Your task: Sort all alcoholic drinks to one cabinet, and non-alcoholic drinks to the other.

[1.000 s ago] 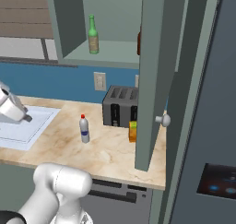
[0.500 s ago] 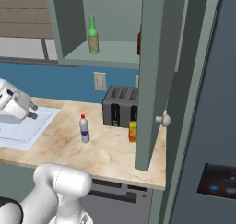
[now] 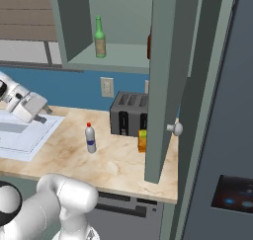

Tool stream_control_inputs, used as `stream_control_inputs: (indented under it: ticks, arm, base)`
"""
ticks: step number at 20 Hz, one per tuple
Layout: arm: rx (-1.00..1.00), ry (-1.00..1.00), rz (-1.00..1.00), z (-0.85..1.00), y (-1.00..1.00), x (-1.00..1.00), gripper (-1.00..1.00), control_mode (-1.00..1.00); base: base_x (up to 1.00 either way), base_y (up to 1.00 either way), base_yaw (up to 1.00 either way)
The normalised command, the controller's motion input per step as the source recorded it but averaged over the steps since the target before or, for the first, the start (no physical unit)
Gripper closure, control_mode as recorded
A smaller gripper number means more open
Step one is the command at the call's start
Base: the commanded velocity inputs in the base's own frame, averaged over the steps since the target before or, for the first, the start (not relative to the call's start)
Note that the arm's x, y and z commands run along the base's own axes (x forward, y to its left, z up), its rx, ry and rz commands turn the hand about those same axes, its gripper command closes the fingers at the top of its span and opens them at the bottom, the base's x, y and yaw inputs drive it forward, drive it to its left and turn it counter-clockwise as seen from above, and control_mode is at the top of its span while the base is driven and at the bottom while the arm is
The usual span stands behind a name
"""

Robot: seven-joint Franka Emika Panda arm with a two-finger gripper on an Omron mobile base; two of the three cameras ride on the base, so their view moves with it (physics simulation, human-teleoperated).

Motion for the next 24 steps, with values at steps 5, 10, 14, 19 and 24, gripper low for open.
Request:
stream_control_inputs:
  ticks: [5, 10, 14, 19, 24]
  arm:
    - [-0.03, -0.03, -0.13, -0.34, 0.0, 0.31, -1.0, -1.0]
    - [-0.01, -0.05, -0.06, -0.42, 0.0, 0.24, -1.0, -1.0]
    - [-0.01, -0.07, 0.0, -0.32, -0.01, 0.18, -1.0, -1.0]
    - [-0.02, -0.02, 0.0, -0.25, -0.03, 0.2, -1.0, -1.0]
    - [-0.03, 0.0, 0.0, -0.16, -0.03, 0.3, -1.0, -1.0]
  base:
    - [0.0, 0.0, 0.0]
    - [0.0, 0.0, 0.0]
    - [0.0, 0.0, 0.0]
    - [0.0, 0.0, 0.0]
    - [0.0, 0.0, 0.0]
